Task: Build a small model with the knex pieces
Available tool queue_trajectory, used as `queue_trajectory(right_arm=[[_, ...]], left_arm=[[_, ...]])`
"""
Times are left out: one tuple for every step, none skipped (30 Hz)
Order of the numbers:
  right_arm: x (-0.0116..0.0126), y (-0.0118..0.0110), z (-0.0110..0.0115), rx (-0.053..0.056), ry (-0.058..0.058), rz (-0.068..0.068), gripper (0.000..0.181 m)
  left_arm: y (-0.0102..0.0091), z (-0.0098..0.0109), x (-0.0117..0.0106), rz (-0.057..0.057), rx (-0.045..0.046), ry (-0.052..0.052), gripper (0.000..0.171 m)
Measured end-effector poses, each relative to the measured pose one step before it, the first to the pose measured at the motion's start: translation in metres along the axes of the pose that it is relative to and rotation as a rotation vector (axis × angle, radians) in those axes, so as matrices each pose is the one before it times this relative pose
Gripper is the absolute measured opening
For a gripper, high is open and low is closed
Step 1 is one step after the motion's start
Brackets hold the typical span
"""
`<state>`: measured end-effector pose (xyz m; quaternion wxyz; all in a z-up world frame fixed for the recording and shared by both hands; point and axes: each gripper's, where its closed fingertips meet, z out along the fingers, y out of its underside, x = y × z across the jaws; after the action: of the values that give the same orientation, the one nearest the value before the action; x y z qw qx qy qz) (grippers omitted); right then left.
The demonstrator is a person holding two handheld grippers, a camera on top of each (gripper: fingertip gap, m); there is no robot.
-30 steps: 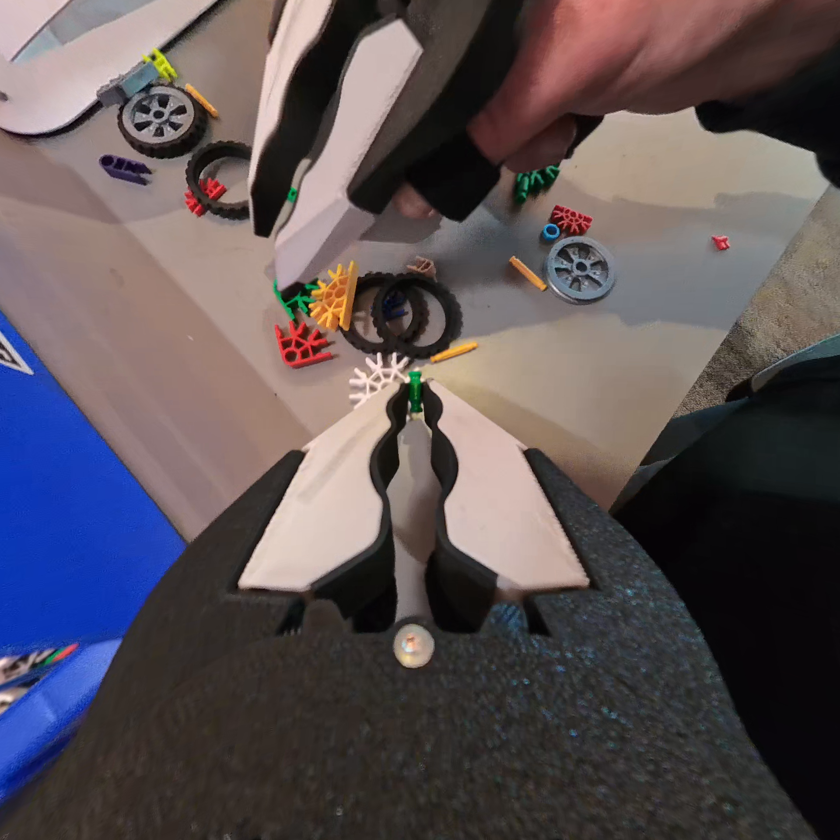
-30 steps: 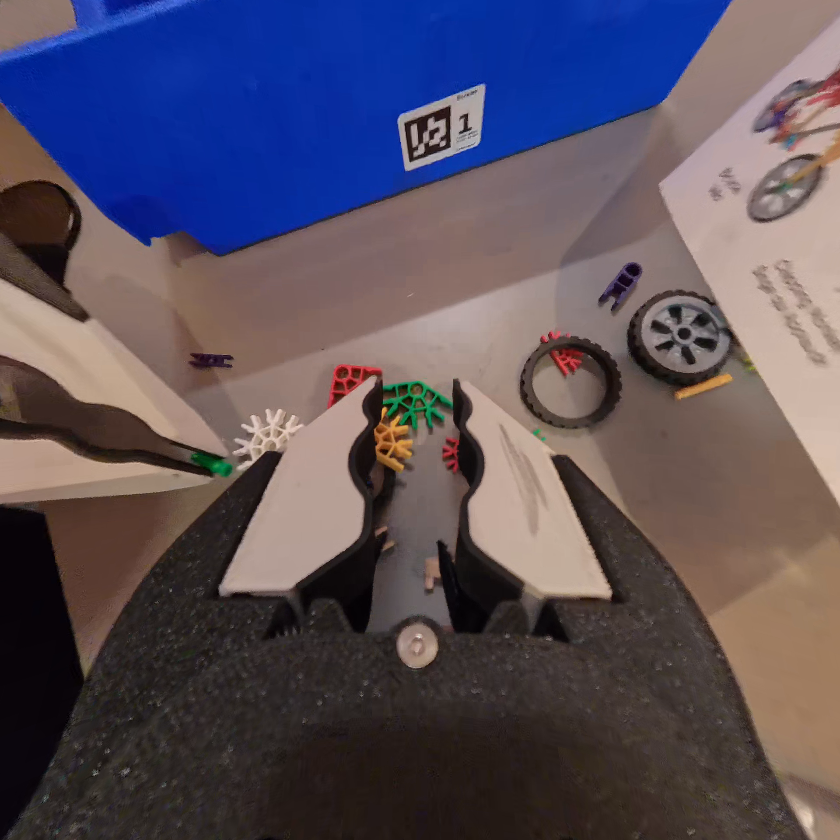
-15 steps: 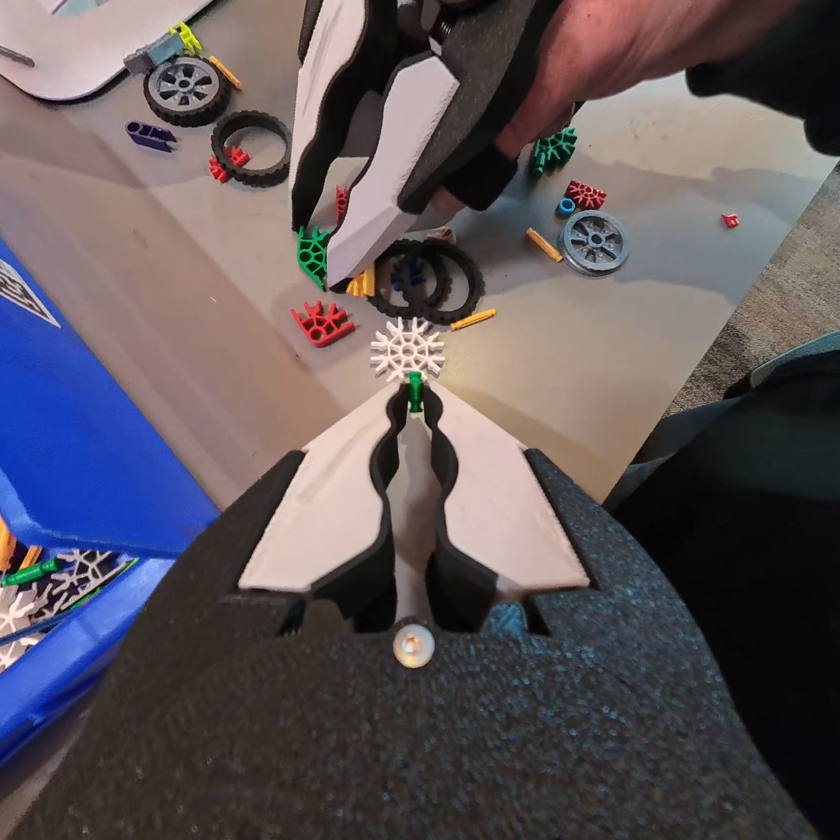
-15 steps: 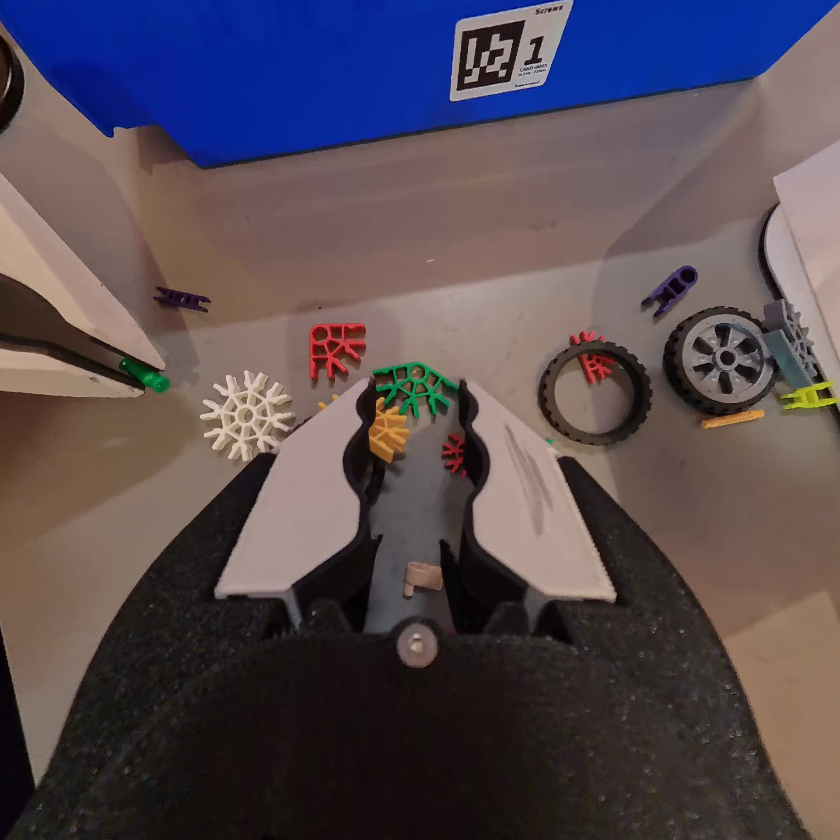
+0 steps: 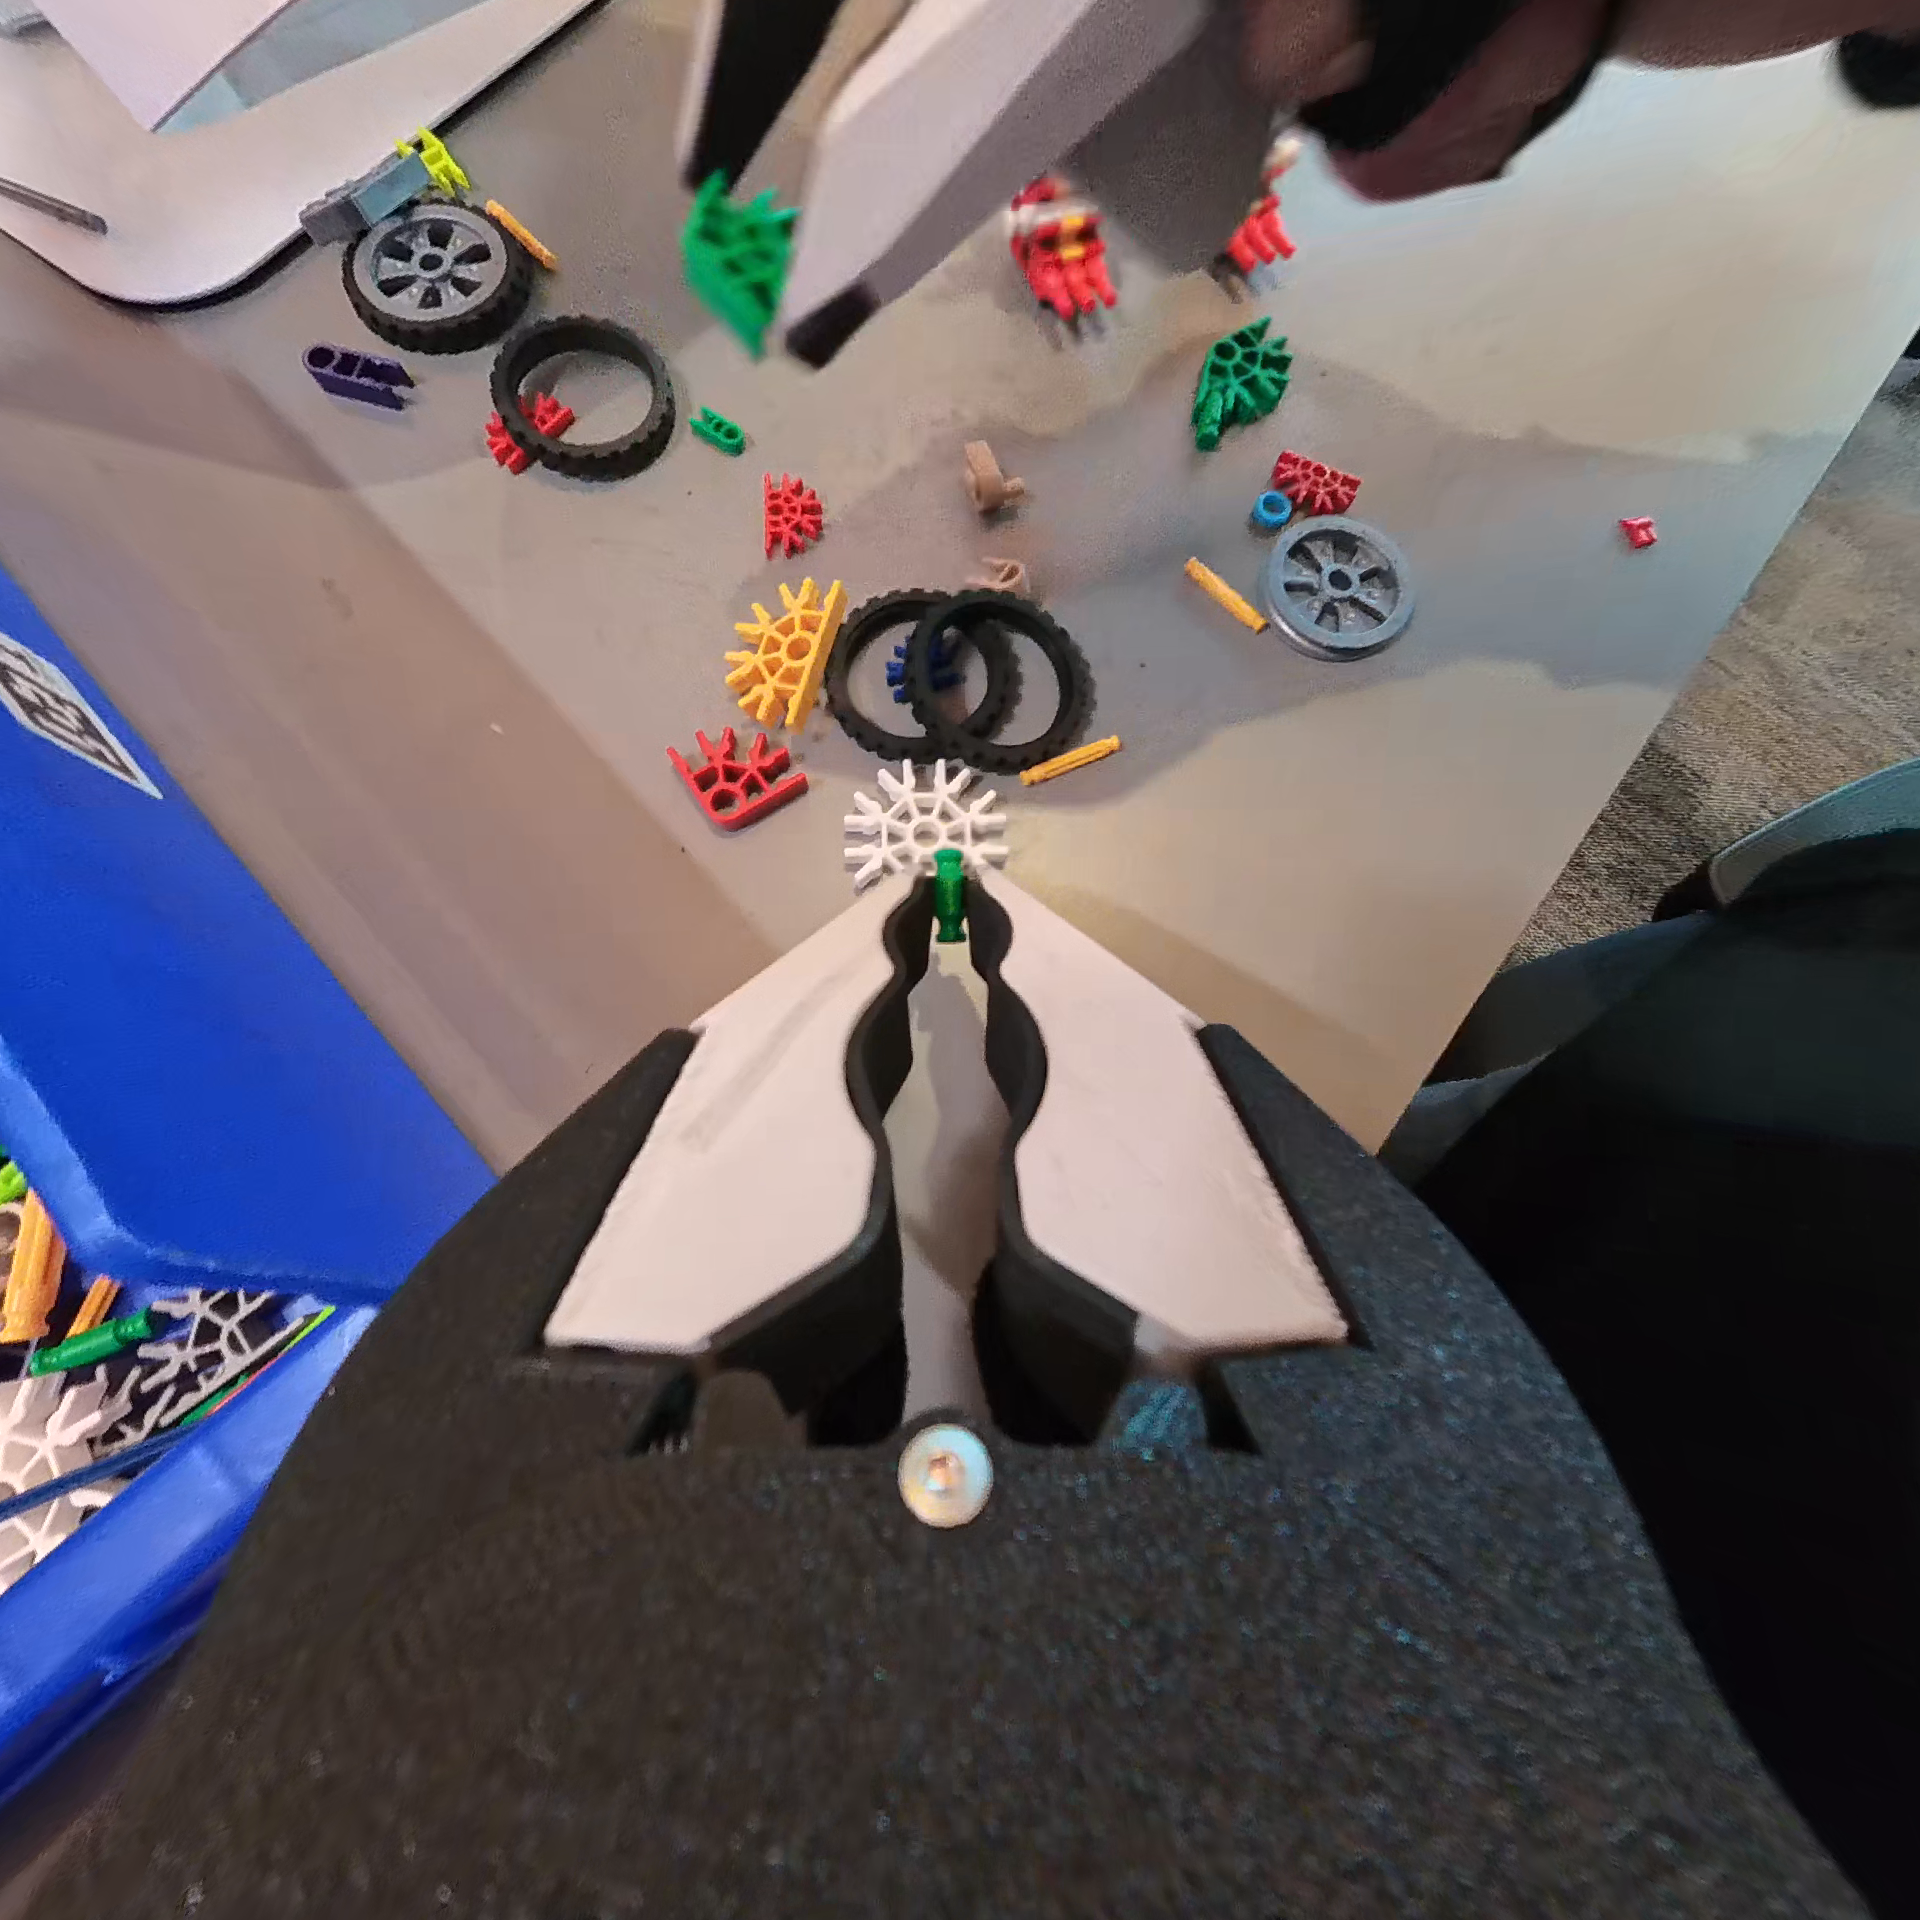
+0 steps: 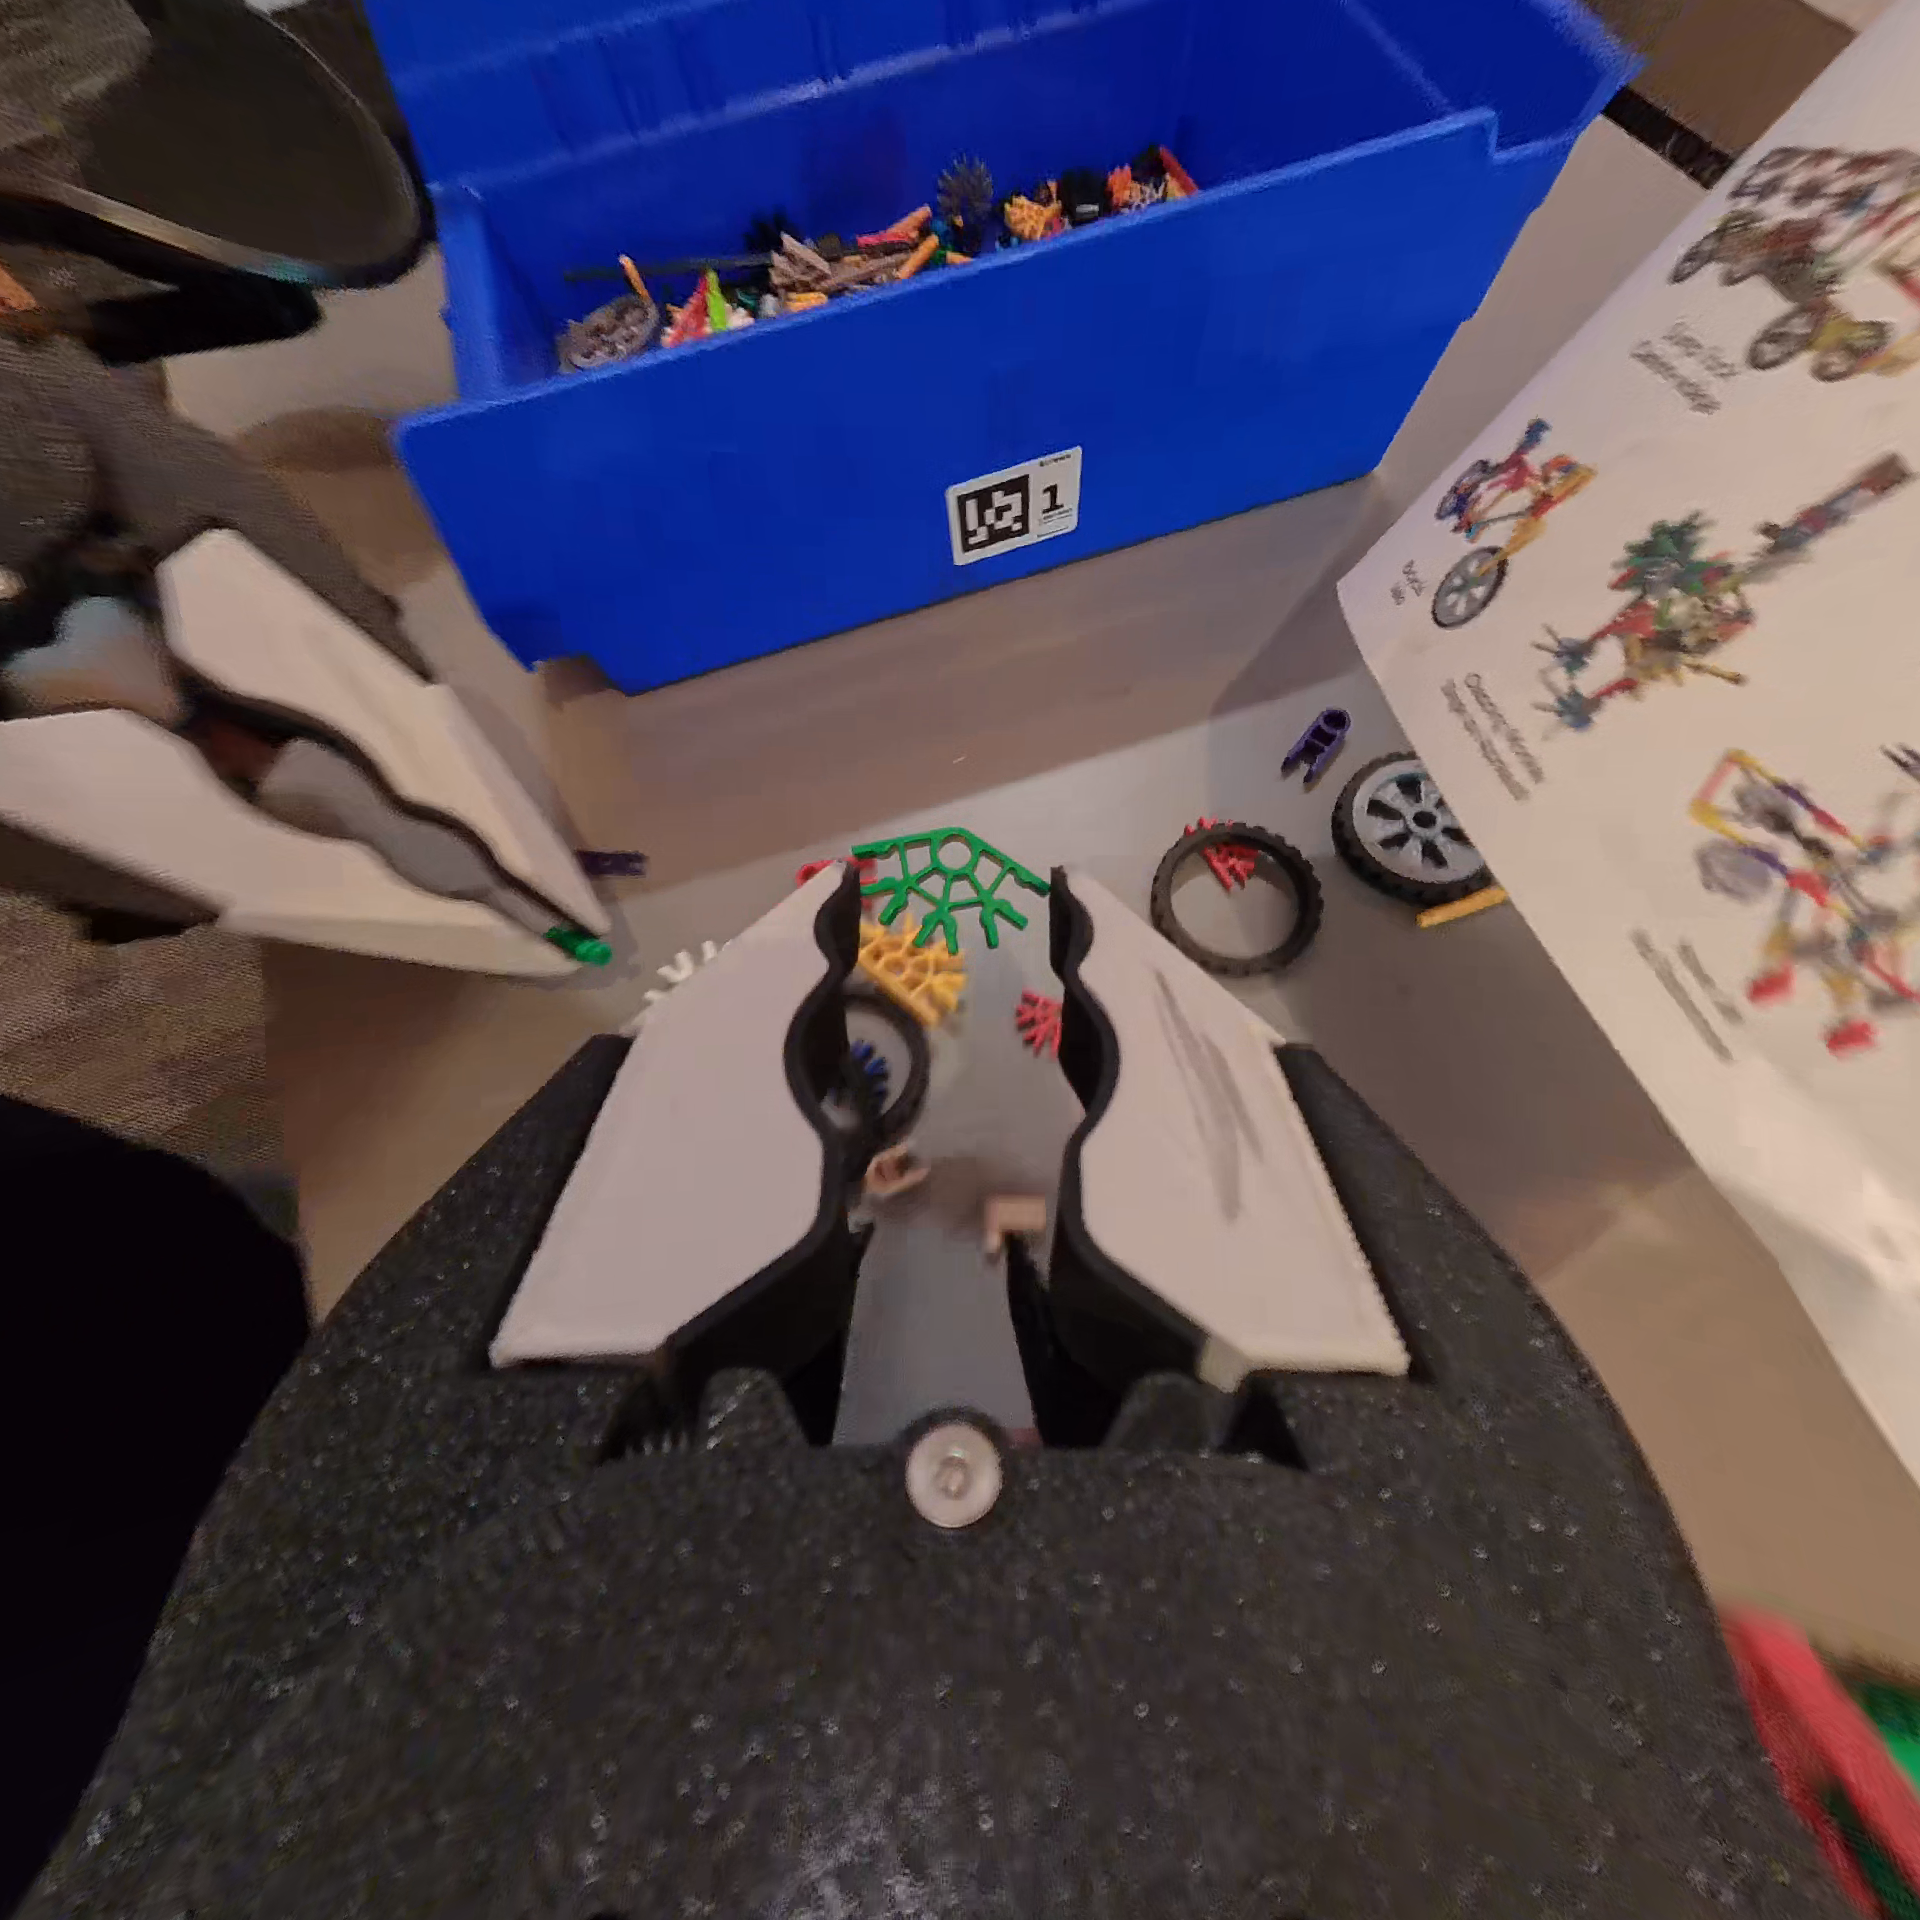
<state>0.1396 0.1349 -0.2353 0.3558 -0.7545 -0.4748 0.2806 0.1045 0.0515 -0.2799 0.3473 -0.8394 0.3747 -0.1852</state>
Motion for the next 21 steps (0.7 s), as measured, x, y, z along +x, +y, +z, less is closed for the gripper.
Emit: queue_trajectory(right_arm=[[-0.00456, 0.00295, -0.01276, 0.0042, -0.0046, 0.0134, 0.036], [-0.00363, 0.0058, -0.0127, 0.0002, 0.0002, 0.0161, 0.036], [-0.00137, 0.00879, -0.01215, -0.0068, 0.0107, 0.0209, 0.036], [0.00071, 0.01182, -0.01121, -0.0161, 0.0173, 0.0276, 0.036], [0.00195, 0.01373, -0.0104, -0.0188, 0.0183, 0.029, 0.036], [0.00316, 0.01468, -0.0095, -0.0187, 0.0211, 0.0284, 0.036], [0.00441, 0.01531, -0.00847, -0.0213, 0.0239, 0.0282, 0.036], [0.00482, 0.01527, -0.0072, -0.0218, 0.0231, 0.0266, 0.036], [0.00559, 0.01434, -0.00569, -0.0181, 0.0255, 0.0269, 0.036], [0.00644, 0.0139, -0.00417, -0.0195, 0.0286, 0.0278, 0.036], [0.00623, 0.01347, -0.00246, -0.0236, 0.0286, 0.0216, 0.036], [0.00601, 0.01169, -0.00131, -0.0197, 0.0307, 0.0123, 0.036], [0.00479, 0.01005, -0.00024, -0.0183, 0.0273, 0.0114, 0.036], [0.00277, 0.00755, 0.00059, -0.0112, 0.0169, 0.0137, 0.036], [0.00218, 0.00512, 0.00106, -0.0021, 0.0154, 0.0206, 0.036], [0.00331, 0.00426, 0.00146, -0.0028, 0.0233, 0.0261, 0.036], [0.0022, 0.00319, 0.00175, -0.0046, 0.02, 0.022, 0.036], [-0.00031, 0.00061, 0.0012, 0.0057, 0.0076, 0.0222, 0.036], [0.00002, -0.00139, 0.00049, 0.012, 0.0064, 0.0332, 0.036], [-0.00086, -0.00081, 0.00012, 0.0053, -0.0036, 0.0266, 0.038], [-0.00062, -0.00044, -0.00047, 0.0025, -0.0058, 0.0103, 0.039]], left_arm=[[-0.0013, 0.0003, 0.00107, 0.0007, 0.00266, 0.0062, 0.004], [-0.00155, 0.00064, 0.00104, 0.0025, 0.002, 0.0056, 0.004], [-0.00194, 0.00099, 0.00096, 0.0041, 0.00304, 0.0046, 0.003], [-0.00245, 0.00137, 0.00147, 0.0045, 0.00363, 0.0063, 0.003], [-0.00258, 0.00179, 0.00204, 0.0052, 0.0023, 0.0093, 0.004], [-0.00287, 0.00214, 0.00249, 0.0082, 0.00286, 0.0094, 0.004], [-0.00309, 0.00264, 0.00297, 0.0086, 0.00202, 0.0109, 0.004], [-0.00326, 0.00338, 0.00367, 0.0074, 0.0012, 0.0134, 0.004], [-0.00401, 0.00384, 0.00441, 0.008, 0.00468, 0.0152, 0.004], [-0.00421, 0.00466, 0.00503, 0.0078, 0.00402, 0.0171, 0.004], [-0.00395, 0.00547, 0.00548, 0.0094, 0.00113, 0.0192, 0.004], [-0.00418, 0.00594, 0.00575, 0.0126, 0.00045, 0.0178, 0.004], [-0.00441, 0.00645, 0.00589, 0.0141, 0.0, 0.0185, 0.004], [-0.00463, 0.00678, 0.00595, 0.0134, -0.00063, 0.0191, 0.004], [-0.00521, 0.00693, 0.00588, 0.0131, 0.00029, 0.0185, 0.004], [-0.00565, 0.00703, 0.00557, 0.0136, 0.00188, 0.0169, 0.004], [-0.00551, 0.0071, 0.00503, 0.0132, 0.00098, 0.0159, 0.004], [-0.00552, 0.00726, 0.00496, 0.0126, 0.00106, 0.0171, 0.004], [-0.00525, 0.00718, 0.00385, 0.0121, 0.00148, 0.0132, 0.004], [-0.00464, 0.00725, 0.00311, 0.0107, -0.00055, 0.0105, 0.003], [-0.00418, 0.00706, 0.00276, 0.0102, -0.00154, 0.0105, 0.004]])
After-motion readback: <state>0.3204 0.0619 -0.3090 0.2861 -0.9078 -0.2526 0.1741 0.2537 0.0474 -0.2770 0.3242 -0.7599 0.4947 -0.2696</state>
